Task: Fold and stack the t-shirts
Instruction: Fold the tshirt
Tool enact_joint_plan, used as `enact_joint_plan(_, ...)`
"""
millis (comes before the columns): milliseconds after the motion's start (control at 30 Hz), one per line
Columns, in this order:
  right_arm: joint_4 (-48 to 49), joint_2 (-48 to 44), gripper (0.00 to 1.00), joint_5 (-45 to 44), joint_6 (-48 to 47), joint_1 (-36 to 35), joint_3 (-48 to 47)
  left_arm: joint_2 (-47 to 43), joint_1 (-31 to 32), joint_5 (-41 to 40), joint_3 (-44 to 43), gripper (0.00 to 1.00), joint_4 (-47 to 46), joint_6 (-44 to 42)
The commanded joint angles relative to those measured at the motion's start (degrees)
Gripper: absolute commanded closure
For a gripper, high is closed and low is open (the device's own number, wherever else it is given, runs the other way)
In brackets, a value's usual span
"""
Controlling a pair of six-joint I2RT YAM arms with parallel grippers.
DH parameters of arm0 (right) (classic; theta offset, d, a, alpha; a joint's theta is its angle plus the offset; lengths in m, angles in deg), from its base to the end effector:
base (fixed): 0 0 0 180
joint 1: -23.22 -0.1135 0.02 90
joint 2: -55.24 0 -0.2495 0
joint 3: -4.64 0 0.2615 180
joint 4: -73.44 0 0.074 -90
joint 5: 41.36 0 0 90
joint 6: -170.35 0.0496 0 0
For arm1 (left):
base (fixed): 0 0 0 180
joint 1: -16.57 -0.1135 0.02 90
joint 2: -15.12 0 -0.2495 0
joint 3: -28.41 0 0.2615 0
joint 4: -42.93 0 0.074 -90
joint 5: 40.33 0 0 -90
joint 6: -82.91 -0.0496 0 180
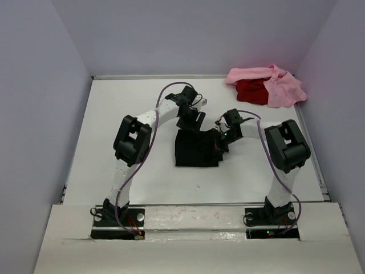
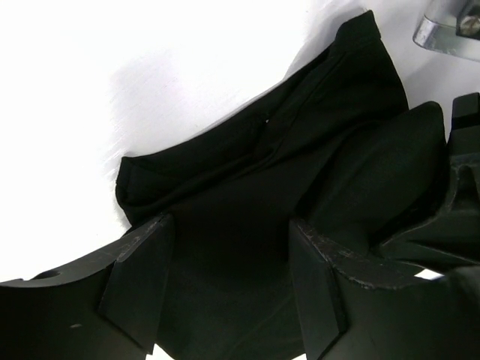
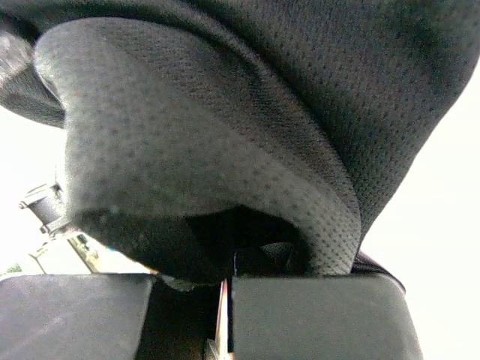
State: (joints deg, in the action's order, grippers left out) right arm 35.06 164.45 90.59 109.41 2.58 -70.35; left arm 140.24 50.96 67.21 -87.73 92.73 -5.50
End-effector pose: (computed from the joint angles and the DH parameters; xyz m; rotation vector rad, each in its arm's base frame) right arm 0.3172 0.1549 0.0962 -0.0427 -2.8670 -1.1798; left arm 0.3915 -0.2861 0.1730 0.8578 2.5099 -0.6175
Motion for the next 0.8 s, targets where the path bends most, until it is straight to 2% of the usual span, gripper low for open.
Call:
enact_joint_plan(0,-0.8,-1.72,1.0,-0.64,-1.55,-0.1,1.26,-1.02,-0.73,-1.28,-1.9,0.3,-1.46,1.14)
enact_joint_plan(233,-0.8,-1.98,1.0,-0.56,-1.64,-0.1,1.44,-1.37,-1.35,-4.17,-1.81,0.3,-2.87,2.72)
enact_joint_plan(300,-0.8,-1.98,1.0,-0.47,-1.72,-0.1,1.53,-1.02,-1.61,-4.97,-1.81,0.52,-2.96,3.33)
enact_joint_plan(367,-0.8,-1.98,1.0,-0.56,-1.73,-0.1,1.7,0.2,-1.87,-6.99,-2.77,0.91,-1.91,4.74)
enact_joint_plan(433,-0.72,-1.98,1.0,-0.65,-1.81,-0.1,1.71,0.91,-2.05,-6.81,-3.3,1.0,-0.94,4.92)
enact_joint_plan(767,-0.8,-1.89,1.0,-0.47,-1.72,-0.1,1.88,0.21,-2.05,-8.22,-3.04,1.0,-1.2,5.88)
